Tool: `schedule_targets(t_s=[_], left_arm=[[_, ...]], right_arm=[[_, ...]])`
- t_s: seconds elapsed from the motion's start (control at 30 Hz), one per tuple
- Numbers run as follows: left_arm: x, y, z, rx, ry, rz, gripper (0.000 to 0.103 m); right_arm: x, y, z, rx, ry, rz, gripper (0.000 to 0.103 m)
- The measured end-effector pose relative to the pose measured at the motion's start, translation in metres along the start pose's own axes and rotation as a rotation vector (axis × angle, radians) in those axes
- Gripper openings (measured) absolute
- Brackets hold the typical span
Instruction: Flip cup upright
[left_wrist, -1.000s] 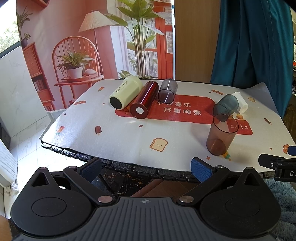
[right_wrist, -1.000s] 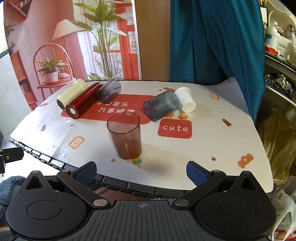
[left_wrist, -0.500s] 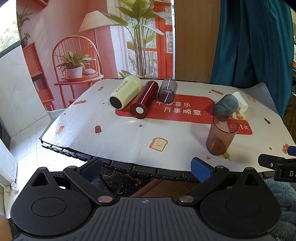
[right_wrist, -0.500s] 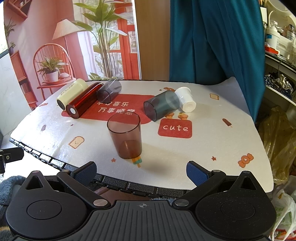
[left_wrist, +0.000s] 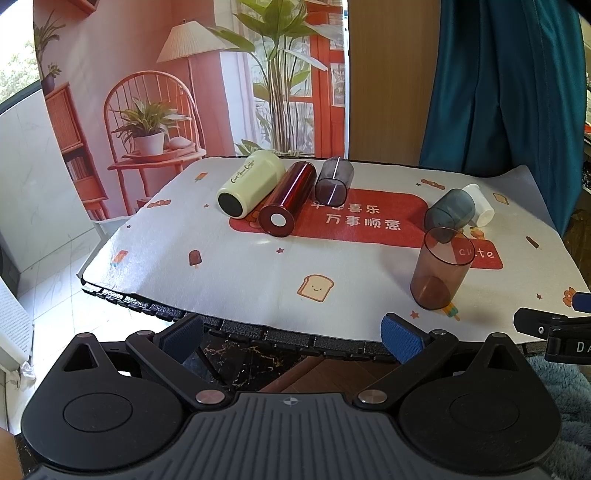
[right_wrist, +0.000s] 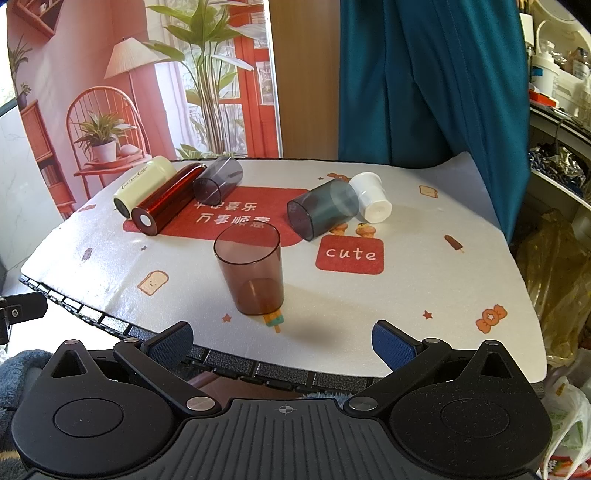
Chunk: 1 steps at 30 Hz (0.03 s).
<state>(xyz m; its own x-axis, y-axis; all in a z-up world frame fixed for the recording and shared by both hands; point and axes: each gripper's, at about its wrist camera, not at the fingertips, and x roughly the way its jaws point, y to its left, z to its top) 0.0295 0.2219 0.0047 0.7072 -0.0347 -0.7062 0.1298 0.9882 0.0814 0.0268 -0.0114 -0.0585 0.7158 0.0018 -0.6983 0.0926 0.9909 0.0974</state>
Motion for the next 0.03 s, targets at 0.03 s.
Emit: schedule_targets(t_s=[0.03], left_arm=[[-0.0001, -0.0003, -0.0002, -0.001, 0.001, -0.001, 0.103]], right_arm=[[0.0000, 0.0000, 0.0000, 0.000, 0.000, 0.000, 0.103]])
